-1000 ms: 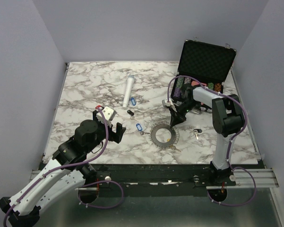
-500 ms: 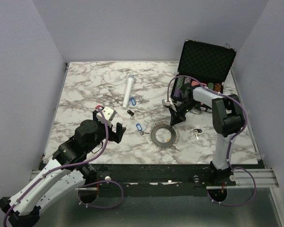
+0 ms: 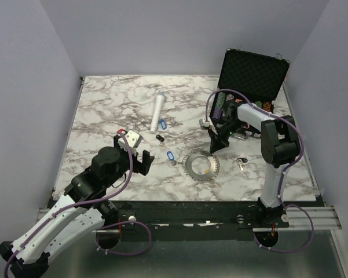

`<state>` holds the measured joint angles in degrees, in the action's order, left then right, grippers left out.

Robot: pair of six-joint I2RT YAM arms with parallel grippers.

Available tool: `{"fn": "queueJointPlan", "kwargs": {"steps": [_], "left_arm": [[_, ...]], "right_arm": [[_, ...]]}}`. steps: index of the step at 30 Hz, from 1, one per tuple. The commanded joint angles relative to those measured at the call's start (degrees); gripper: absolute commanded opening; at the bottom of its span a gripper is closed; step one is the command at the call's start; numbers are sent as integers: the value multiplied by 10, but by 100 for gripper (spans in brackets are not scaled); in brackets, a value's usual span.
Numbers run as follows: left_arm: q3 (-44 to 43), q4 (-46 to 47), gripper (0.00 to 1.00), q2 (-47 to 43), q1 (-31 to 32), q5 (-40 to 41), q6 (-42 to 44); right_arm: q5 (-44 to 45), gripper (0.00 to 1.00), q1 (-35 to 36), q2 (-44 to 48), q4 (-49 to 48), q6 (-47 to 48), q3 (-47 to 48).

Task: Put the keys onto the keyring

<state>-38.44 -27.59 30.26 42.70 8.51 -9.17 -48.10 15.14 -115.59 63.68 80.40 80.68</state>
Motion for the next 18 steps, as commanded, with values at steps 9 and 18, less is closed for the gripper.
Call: {"fn": "queueJointPlan", "kwargs": {"steps": [9,18], "left_arm": [[24,43,99,-49,-10,-60,-22],[92,220,99,-1,-9,-218,-216]], "right_arm": [[-12,1,-12,69,-41,-97,-42],[-21,2,-12,94,-118,-208,-88]]}}
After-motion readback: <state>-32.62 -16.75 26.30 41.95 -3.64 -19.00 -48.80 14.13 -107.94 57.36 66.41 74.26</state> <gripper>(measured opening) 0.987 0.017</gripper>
